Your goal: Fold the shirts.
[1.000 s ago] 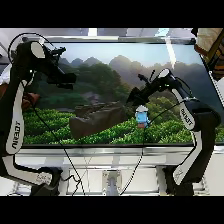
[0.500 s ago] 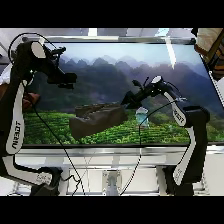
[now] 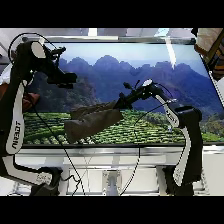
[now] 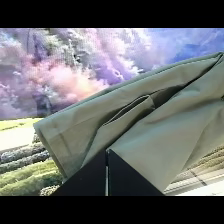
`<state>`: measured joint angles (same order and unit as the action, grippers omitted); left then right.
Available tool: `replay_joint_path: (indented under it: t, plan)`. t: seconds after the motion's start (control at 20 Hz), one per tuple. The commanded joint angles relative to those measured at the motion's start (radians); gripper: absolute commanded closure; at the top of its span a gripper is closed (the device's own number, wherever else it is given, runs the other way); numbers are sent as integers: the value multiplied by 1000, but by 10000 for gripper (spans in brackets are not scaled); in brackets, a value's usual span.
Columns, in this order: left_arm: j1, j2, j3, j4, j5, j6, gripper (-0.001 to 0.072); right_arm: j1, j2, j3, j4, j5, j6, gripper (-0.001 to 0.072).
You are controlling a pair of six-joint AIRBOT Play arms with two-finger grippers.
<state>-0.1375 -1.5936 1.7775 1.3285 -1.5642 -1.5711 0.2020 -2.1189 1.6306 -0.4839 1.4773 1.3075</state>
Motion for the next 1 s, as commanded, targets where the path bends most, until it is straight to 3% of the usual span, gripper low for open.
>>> replay_joint_path:
  t: [0.0, 0.15, 0.35, 0.65, 0.95]
  plan:
    - [0, 1, 1, 0, -2, 0, 697, -12, 25, 1, 50, -24, -24, 686]
    - [0, 1, 1, -1, -10, 0, 697, -85, 101, 1, -95, -89, -16, 687]
    - [0, 1, 1, -21, -7, 0, 697, -265, 277, 1, -529, -91, 100, 687]
    - [-1, 1, 1, -113, 31, 0, 697, -598, 536, 0, -1169, 185, 155, 688]
    - [-2, 1, 1, -143, 23, 0, 697, -951, 742, -45, -1204, 224, 171, 688]
